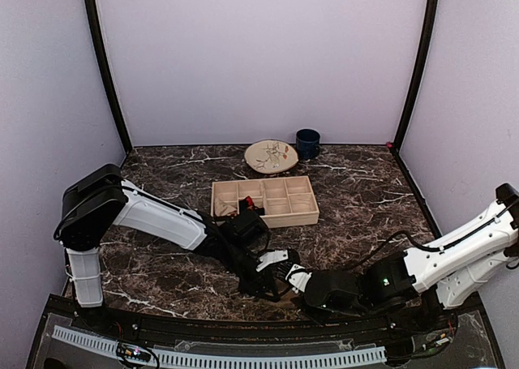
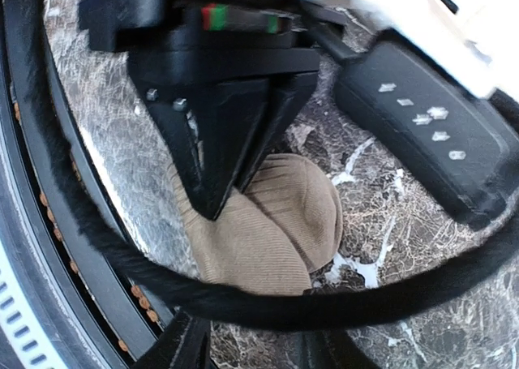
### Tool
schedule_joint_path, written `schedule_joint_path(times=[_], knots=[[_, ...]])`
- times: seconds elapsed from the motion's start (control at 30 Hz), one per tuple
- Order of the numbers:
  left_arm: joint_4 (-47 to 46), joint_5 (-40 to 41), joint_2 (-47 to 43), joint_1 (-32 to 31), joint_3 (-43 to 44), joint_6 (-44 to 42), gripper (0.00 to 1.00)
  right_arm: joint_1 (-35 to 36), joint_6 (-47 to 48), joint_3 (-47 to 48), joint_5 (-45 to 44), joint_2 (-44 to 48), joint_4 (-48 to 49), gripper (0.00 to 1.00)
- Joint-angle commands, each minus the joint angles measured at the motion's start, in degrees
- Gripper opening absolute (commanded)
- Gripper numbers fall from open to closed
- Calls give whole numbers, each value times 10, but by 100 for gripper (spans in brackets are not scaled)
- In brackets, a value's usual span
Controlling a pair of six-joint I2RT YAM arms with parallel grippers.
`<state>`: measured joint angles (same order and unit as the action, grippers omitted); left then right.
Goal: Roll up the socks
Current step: Roll the sock at the center of the board.
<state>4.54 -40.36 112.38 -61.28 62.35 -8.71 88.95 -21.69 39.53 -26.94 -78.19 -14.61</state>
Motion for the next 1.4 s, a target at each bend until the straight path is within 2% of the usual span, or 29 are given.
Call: schedule_joint_path(times=[0.0, 0.23, 0.33, 1.07, 1.3, 1.37], knots=[[61, -15, 26, 3, 14, -15, 9, 17, 28, 14, -12, -8, 7, 38], [69, -38, 28, 5, 20, -18, 9, 21, 47, 17, -2, -44, 22, 41], [71, -41, 27, 6, 21, -18, 9, 21, 49, 23, 3, -63, 32, 45], [72, -49, 21, 8, 22, -25, 9, 4, 50, 31, 19, -153, 51, 49], [72, -52, 19, 9, 20, -26, 9, -21, 51, 32, 47, -165, 59, 42], [71, -54, 19, 9, 20, -26, 9, -29, 47, 29, 63, -165, 61, 34]])
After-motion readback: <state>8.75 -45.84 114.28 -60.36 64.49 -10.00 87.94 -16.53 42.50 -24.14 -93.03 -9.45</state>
